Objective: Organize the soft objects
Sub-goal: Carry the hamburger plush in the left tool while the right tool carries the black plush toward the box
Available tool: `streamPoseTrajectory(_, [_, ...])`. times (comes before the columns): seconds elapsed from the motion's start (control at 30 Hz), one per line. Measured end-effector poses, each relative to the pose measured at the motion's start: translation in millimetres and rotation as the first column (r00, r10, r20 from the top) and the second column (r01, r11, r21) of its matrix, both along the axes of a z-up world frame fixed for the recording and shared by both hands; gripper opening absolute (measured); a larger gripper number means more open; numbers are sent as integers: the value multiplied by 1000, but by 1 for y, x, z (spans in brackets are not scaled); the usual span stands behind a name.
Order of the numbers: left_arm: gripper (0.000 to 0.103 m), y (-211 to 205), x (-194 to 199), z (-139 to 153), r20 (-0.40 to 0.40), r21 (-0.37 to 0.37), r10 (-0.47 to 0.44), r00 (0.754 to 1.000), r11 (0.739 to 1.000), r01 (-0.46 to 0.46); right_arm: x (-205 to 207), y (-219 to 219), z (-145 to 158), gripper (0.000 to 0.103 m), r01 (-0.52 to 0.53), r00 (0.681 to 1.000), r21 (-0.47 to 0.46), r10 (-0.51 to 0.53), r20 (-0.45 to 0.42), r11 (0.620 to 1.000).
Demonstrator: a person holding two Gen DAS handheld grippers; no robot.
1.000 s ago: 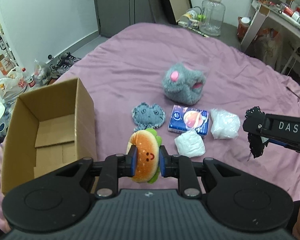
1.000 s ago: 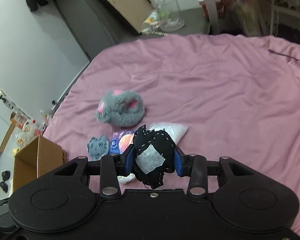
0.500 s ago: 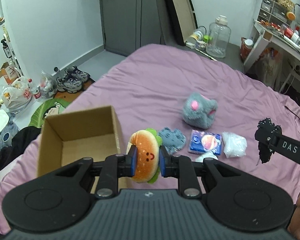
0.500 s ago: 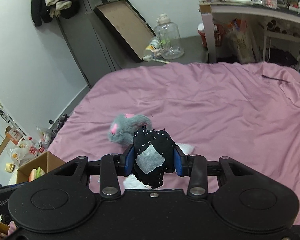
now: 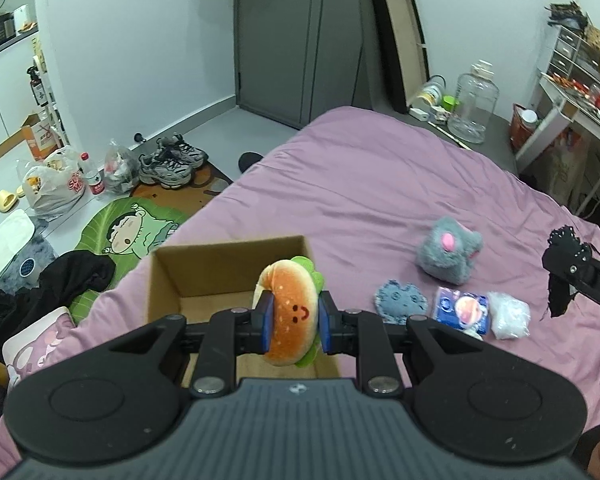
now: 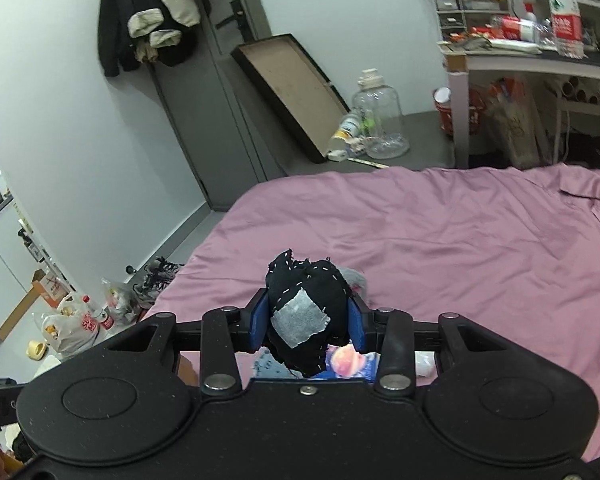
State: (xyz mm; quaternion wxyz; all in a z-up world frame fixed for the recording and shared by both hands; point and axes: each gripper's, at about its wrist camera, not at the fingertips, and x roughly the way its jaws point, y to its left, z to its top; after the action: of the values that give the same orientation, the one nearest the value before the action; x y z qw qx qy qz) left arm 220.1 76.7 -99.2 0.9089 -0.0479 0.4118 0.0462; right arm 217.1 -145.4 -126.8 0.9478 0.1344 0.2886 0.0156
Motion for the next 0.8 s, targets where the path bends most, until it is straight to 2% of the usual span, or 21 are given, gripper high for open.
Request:
streamPoseTrajectory(0.47, [22,62,13,-18,-32,-34,73,997,997,-74,10,60,-2,39,-91,996,-9,91,-18,996])
streamPoseTrajectory(0.8, [23,83,30,-45,-65,-39,93,994,995,-96,12,93,-9,39,-153,988,-29,152,-38,988])
